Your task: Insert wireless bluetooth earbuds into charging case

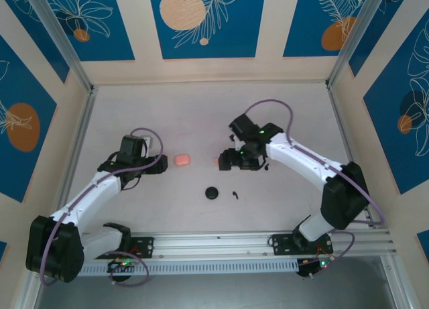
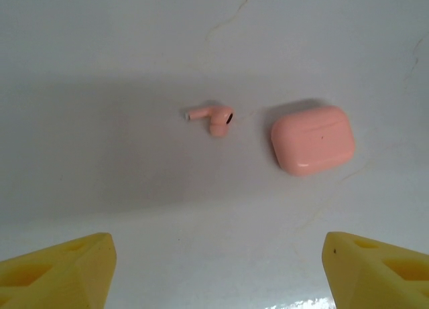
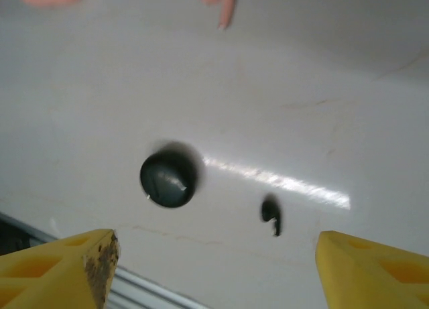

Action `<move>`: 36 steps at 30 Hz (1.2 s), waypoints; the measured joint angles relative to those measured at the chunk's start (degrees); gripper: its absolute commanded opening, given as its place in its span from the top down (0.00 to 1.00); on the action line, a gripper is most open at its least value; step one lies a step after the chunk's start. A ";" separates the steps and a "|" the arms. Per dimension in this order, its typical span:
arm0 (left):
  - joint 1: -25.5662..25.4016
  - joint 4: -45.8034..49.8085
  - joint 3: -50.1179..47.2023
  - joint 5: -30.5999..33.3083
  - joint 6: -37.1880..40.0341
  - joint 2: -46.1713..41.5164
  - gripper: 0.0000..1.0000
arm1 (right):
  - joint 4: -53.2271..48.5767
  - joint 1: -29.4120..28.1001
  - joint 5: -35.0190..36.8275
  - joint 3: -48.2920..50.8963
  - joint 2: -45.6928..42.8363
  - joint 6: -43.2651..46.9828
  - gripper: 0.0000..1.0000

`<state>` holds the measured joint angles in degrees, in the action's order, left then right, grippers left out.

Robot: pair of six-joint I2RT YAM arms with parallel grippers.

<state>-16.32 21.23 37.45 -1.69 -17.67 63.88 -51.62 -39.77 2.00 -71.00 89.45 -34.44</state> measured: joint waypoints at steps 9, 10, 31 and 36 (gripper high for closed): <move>0.00 2.25 -0.74 0.00 -1.55 2.64 0.20 | -4.07 -10.03 -0.46 -7.80 14.19 -5.38 0.26; 0.00 2.40 -0.85 0.00 -1.55 2.58 0.20 | -4.39 -10.43 -0.44 -8.07 15.34 -5.68 0.27; 0.00 2.43 -2.25 0.04 -1.77 -1.51 0.20 | -5.01 -11.67 0.22 -11.23 25.16 -7.58 0.29; 0.00 2.43 -2.25 0.02 -1.77 -1.51 0.20 | -5.07 -11.67 0.22 -12.59 26.29 -7.54 0.33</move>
<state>-16.32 23.66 35.20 -1.67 -19.44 62.37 -56.69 -51.44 2.22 -83.59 115.74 -41.98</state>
